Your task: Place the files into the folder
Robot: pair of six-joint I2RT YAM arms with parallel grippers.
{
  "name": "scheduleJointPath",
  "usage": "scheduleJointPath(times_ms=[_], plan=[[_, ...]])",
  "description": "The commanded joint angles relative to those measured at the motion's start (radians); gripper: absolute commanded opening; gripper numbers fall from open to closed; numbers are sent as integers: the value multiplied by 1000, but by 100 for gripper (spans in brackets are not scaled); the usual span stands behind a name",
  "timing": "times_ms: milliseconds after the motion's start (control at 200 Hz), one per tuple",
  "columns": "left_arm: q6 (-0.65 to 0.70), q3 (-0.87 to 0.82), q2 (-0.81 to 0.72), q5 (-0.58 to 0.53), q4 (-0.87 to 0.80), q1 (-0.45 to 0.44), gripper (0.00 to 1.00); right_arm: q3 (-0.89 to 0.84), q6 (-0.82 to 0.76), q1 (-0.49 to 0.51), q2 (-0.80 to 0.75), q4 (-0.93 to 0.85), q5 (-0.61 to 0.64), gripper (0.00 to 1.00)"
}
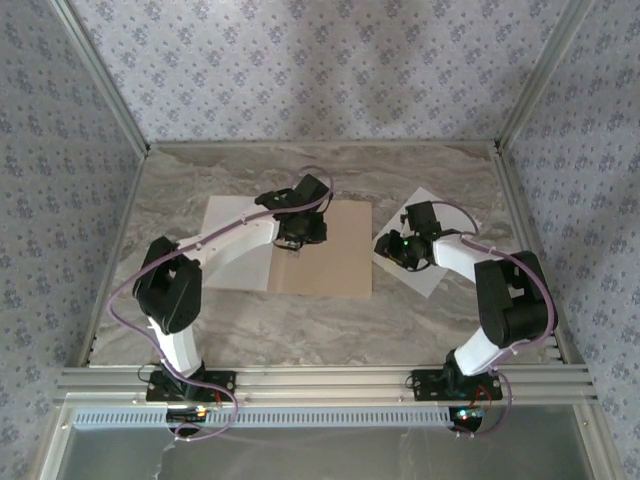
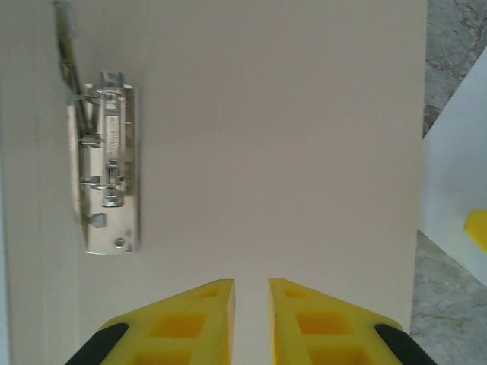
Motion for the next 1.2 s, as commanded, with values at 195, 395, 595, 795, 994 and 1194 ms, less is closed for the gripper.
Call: scheduleJointPath(times_ms=[195, 395, 595, 795, 994, 1194], plan=[[-25, 59, 41, 49, 20, -32, 19, -108, -10, -57, -72, -98, 28, 37], [-19, 123, 91, 58, 16, -76, 19, -179, -85, -136, -181, -215, -5, 37], [8, 238, 195, 79, 19, -106, 20, -219, -117, -215, -336, -279, -46, 38], [83, 476, 374, 94, -14, -125, 35, -169, -140, -284, -441, -335, -17, 41], [168, 730, 551, 99, -62, -127, 51, -193, -101, -450, -460, -215, -50, 46], [265, 999, 738, 96, -141, -135, 66, -187, -83, -548, -407, -113, -50, 53]])
